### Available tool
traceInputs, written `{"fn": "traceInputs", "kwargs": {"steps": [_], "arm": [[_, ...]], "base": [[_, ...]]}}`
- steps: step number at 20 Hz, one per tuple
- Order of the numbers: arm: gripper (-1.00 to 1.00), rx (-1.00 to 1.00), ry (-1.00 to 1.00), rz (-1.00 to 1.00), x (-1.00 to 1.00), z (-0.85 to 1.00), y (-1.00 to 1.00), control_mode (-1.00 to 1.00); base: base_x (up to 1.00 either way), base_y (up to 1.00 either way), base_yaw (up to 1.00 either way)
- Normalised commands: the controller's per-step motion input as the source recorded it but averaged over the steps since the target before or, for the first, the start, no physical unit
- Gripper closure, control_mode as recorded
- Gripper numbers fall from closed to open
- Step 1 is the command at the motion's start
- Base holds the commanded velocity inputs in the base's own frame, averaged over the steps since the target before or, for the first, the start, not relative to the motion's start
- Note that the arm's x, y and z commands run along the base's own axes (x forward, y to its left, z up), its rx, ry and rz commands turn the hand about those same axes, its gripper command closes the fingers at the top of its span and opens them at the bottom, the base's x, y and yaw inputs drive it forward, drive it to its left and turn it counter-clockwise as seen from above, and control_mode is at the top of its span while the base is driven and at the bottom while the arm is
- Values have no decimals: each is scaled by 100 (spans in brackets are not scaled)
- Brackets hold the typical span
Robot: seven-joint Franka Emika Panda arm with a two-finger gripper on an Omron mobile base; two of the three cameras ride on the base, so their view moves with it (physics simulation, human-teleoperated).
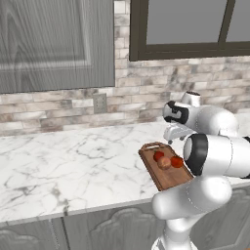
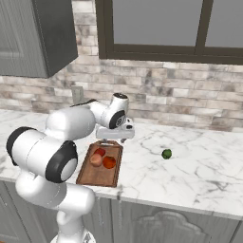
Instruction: Place the avocado, onion, tomato, and bell pepper on the cutting board.
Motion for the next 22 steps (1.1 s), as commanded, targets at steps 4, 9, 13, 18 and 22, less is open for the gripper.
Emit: {"fn": "traceInputs", "kwargs": {"steps": [4, 9, 13, 18, 22], "arm": [[-100, 0, 0, 0, 0, 40, -56, -100], [-100, 0, -1, 0, -20, 32, -53, -100], [-100, 0, -13, 0, -96, 20, -10, -100], [-100, 0, -14, 0, -100, 20, 0, -100], [-100, 0, -5, 0, -89, 15, 8, -100]], "base": [[0, 0, 0], [0, 0, 0], [0, 0, 0], [0, 0, 0], [0, 0, 0]]}}
